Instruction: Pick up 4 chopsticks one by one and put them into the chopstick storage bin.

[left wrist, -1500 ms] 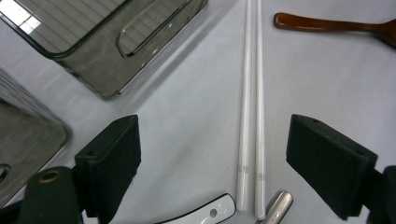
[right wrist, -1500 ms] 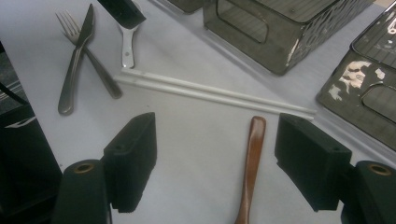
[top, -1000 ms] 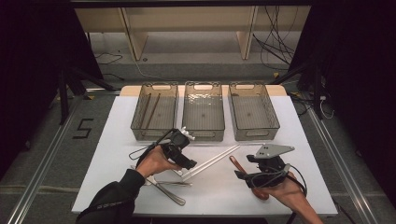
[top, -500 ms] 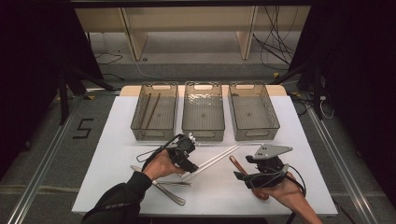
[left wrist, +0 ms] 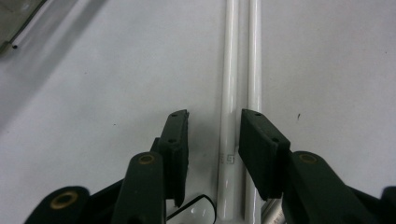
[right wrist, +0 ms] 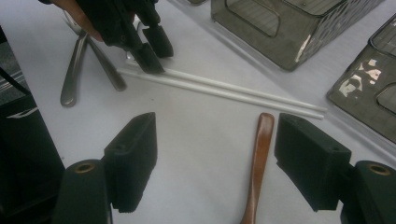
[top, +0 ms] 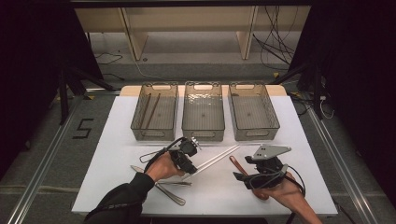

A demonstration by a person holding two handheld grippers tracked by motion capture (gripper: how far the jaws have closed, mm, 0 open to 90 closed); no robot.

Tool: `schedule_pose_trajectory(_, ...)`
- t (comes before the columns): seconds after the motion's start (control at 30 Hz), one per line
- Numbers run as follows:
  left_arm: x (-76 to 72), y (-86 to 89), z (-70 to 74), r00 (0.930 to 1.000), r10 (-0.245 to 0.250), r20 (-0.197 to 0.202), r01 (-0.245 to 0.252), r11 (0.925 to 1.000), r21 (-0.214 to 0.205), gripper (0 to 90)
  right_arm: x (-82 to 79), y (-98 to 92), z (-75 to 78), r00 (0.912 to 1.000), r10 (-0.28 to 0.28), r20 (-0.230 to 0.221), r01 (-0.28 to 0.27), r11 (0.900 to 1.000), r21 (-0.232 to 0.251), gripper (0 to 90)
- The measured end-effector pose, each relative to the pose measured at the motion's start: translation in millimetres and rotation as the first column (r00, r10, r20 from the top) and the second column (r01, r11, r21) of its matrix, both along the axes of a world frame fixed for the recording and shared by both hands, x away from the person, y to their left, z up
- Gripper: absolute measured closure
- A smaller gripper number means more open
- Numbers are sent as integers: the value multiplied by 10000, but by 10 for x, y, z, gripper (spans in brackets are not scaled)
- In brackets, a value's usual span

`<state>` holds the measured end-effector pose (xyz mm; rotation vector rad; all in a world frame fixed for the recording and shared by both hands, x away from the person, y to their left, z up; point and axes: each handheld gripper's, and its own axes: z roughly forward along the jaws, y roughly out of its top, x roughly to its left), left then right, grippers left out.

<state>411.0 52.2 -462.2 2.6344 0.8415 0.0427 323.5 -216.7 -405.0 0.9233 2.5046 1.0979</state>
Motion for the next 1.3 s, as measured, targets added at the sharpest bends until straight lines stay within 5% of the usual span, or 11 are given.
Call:
schedule_pose_trajectory(0.7, -56, -118, 0, 9992, -369, 158, 362, 9984, 427, 808, -4, 11, -1, 10000, 12, -18, -12, 10000, -19, 312)
schedule_pose_trajectory(1.3, -18, -135, 13, 9991, -338, -261, 351, 9980, 518, 828, -4, 10, 2, 10000, 28, 0, -28, 10000, -6, 314)
